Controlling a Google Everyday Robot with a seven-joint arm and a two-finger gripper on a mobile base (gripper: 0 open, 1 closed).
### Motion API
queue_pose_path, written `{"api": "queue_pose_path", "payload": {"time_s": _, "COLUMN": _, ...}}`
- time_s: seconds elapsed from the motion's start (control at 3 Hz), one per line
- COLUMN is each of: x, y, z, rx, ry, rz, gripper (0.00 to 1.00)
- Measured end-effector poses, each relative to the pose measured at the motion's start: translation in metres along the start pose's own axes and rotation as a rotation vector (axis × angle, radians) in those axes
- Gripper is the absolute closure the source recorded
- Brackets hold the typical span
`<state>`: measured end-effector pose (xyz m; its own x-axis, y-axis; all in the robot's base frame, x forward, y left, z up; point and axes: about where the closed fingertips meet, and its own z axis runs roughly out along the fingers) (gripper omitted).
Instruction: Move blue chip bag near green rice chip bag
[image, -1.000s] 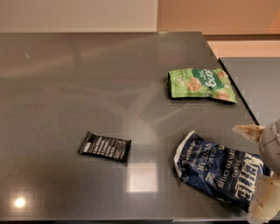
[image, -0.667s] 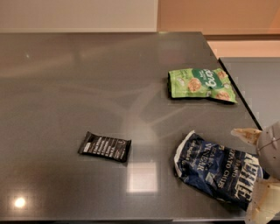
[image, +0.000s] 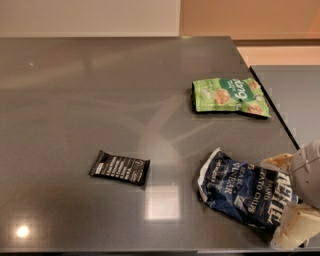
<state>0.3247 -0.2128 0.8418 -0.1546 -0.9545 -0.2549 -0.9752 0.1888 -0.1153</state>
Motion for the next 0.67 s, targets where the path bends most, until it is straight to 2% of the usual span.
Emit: {"api": "queue_pose_path", "payload": {"time_s": 0.67, "x": -0.0009, "y": -0.0133, "z": -0.0088, "rx": 0.012, "ry": -0.008, "rz": 0.024, "gripper": 0.65}}
